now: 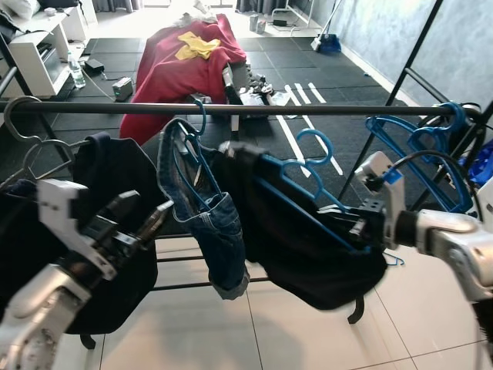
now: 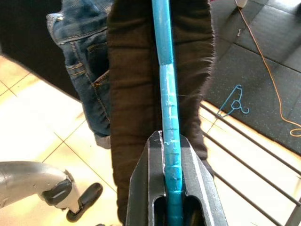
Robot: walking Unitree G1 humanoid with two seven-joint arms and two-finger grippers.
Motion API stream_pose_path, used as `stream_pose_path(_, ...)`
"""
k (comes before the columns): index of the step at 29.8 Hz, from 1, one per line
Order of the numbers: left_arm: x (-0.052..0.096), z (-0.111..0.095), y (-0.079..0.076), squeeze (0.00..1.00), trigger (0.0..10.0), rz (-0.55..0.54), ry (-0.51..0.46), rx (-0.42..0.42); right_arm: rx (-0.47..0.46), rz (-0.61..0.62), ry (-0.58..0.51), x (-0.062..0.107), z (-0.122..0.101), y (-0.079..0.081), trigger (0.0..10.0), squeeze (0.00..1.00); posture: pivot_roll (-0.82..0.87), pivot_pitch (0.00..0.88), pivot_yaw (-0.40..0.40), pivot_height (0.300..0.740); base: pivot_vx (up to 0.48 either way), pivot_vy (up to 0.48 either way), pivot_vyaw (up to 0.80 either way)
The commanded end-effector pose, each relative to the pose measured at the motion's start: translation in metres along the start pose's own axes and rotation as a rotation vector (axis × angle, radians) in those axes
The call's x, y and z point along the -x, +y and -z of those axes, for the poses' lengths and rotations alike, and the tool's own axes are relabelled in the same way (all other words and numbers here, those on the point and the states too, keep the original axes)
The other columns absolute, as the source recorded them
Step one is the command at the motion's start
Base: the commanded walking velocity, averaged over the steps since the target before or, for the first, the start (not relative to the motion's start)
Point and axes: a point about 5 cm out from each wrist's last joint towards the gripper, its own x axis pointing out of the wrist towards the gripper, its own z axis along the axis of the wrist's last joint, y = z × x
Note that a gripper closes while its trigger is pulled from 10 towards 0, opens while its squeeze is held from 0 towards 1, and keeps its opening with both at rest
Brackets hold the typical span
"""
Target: Hang hanger
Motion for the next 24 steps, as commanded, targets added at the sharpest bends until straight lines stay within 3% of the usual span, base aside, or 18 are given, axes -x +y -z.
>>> stream_pose_path(1, 0.001, -0.008, -0.004, 0.00, 10.0, 0.055, -0.012, -0.004, 0.037, -0.041, -0.054, 0.009, -0.015, 0.004, 0.0, 0.00, -0.13, 0.078, -0.030, 0.736, 0.000, 0.000, 0.00)
stream_pose_path(2, 0.001, -0.008, -0.004, 0.00, 10.0, 0.055, -0.012, -0.004, 0.037, -0.041, -0.054, 0.009, -0.015, 0.004, 0.0, 0.00, -0.13, 0.078, -0.030, 0.736, 0.000, 0.000, 0.00)
stream_pose_path(3, -0.001, -0.015, -0.008, 0.00, 10.0, 0.103, -0.028, 0.001, 0.046, -0.087, -0.061, 0.021, -0.021, 0.010, 0.0, 0.00, -0.13, 0.077, -0.029, 0.736, 0.000, 0.000, 0.00)
stream_pose_path(8, -0.001, -0.015, -0.008, 0.00, 10.0, 0.103, -0.028, 0.001, 0.046, -0.087, -0.061, 0.021, -0.021, 0.010, 0.0, 0.00, -0.13, 0.077, -0.029, 0.736, 0.000, 0.000, 0.00)
stream_pose_path(9, -0.003, -0.021, -0.026, 0.00, 10.0, 0.214, -0.007, 0.081, 0.049, -0.292, -0.151, 0.047, -0.047, 0.033, 0.0, 0.00, -0.14, 0.070, -0.032, 0.736, -0.315, 0.000, 0.00)
stream_pose_path(10, -0.003, -0.021, -0.035, 0.00, 10.0, 0.264, 0.019, 0.120, 0.051, -0.397, -0.195, 0.055, -0.058, 0.044, 0.0, 0.00, -0.14, 0.070, -0.032, 0.736, -0.360, 0.000, 0.00)
stream_pose_path(12, -0.003, -0.021, -0.035, 0.00, 10.0, 0.264, 0.019, 0.120, 0.051, -0.397, -0.195, 0.055, -0.058, 0.044, 0.0, 0.00, -0.14, 0.070, -0.032, 0.736, -0.360, 0.000, 0.00)
stream_pose_path(13, 0.001, -0.023, -0.039, 0.00, 10.0, 0.311, 0.037, 0.145, 0.060, -0.484, -0.224, 0.064, -0.067, 0.053, 0.0, 0.00, -0.13, 0.070, -0.034, 0.736, -0.480, 0.000, 0.00)
stream_pose_path(18, 0.006, -0.028, -0.040, 0.00, 10.0, 0.343, 0.041, 0.152, 0.073, -0.539, -0.245, 0.070, -0.074, 0.058, 0.0, 0.00, -0.13, 0.071, -0.037, 0.736, -0.480, 0.000, 0.00)
stream_pose_path(21, 0.013, -0.052, -0.027, 0.00, 10.0, 0.374, -0.026, 0.088, 0.127, -0.642, -0.342, 0.083, -0.098, 0.064, 0.0, 0.00, -0.13, 0.066, -0.034, 0.736, 0.000, 0.000, 0.00)
stream_pose_path(24, 0.014, -0.059, -0.023, 0.00, 10.0, 0.386, -0.048, 0.060, 0.145, -0.675, -0.370, 0.087, -0.104, 0.066, 0.0, 0.00, -0.13, 0.066, -0.034, 0.736, 0.000, 0.000, 0.00)
